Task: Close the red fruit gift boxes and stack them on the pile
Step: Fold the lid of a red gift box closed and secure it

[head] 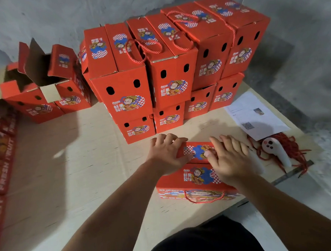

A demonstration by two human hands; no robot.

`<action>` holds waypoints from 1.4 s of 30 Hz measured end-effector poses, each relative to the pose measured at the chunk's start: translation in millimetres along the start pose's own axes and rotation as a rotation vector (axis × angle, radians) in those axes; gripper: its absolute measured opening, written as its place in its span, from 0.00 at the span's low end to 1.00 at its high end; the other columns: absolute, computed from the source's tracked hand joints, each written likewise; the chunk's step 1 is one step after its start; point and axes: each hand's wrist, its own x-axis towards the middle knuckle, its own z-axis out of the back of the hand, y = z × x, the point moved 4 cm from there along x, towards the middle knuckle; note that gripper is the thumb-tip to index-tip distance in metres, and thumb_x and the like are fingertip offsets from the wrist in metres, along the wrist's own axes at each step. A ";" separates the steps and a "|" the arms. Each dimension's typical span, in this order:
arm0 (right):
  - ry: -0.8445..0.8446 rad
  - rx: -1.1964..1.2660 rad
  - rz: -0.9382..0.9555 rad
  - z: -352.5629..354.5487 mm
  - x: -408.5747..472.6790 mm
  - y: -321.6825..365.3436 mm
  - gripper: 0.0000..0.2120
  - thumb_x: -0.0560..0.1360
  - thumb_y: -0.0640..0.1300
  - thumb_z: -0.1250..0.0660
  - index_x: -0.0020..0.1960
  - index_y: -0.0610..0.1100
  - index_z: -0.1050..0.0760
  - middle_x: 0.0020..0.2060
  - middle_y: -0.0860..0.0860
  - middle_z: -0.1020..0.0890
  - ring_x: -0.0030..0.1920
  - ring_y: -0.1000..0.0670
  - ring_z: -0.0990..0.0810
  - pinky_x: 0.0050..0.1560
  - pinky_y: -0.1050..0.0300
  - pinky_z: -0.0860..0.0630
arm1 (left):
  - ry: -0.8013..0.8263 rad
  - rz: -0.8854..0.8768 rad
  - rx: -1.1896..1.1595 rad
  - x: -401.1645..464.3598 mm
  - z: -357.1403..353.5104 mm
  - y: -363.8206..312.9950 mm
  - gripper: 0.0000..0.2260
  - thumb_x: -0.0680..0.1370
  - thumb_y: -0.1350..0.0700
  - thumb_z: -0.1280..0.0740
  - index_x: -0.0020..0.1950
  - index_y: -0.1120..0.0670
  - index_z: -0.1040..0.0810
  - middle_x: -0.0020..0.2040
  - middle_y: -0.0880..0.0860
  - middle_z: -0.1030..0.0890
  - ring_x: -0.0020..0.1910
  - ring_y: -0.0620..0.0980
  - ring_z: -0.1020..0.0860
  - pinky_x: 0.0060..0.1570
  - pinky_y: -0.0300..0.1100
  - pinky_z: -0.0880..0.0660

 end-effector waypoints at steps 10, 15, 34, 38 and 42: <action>0.100 0.028 -0.007 -0.7 38.2 -14.5 0.44 0.69 0.85 0.59 0.54 0.51 0.25 0.51 0.50 0.17 0.54 0.43 0.20 0.55 0.46 0.28 | 0.008 0.042 0.011 -69.8 -26.9 -58.4 0.49 0.71 0.17 0.59 0.83 0.43 0.68 0.83 0.50 0.68 0.81 0.63 0.69 0.77 0.61 0.71; 0.278 0.139 -0.163 9.6 52.4 -13.8 0.51 0.57 0.91 0.56 0.51 0.53 0.21 0.48 0.51 0.15 0.44 0.46 0.18 0.43 0.54 0.31 | 0.007 -0.210 0.250 -49.4 -19.6 -31.1 0.49 0.75 0.25 0.39 0.82 0.39 0.70 0.84 0.48 0.63 0.84 0.62 0.62 0.75 0.62 0.74; -0.135 0.676 -0.003 24.3 -23.2 44.1 0.19 0.77 0.40 0.27 0.68 0.47 0.19 0.60 0.51 0.18 0.58 0.48 0.20 0.59 0.57 0.25 | -0.272 0.665 -1.792 -30.9 -36.0 -39.3 0.12 0.84 0.57 0.33 0.67 0.50 0.25 0.60 0.53 0.16 0.49 0.45 0.14 0.43 0.41 0.20; -0.196 0.164 0.158 4.5 -34.6 50.9 0.26 0.76 0.53 0.25 0.72 0.48 0.23 0.64 0.50 0.21 0.61 0.43 0.24 0.57 0.45 0.23 | 0.015 0.889 -1.461 -52.5 -53.2 -45.3 0.49 0.70 0.26 0.28 0.83 0.44 0.46 0.81 0.55 0.38 0.76 0.59 0.32 0.73 0.61 0.32; -0.210 0.118 0.215 4.2 -31.5 51.0 0.29 0.75 0.54 0.25 0.73 0.46 0.24 0.65 0.49 0.21 0.62 0.42 0.25 0.59 0.44 0.23 | 0.336 0.765 -1.762 -65.1 -50.9 -64.2 0.45 0.61 0.16 0.33 0.67 0.44 0.17 0.66 0.51 0.17 0.65 0.55 0.18 0.72 0.59 0.28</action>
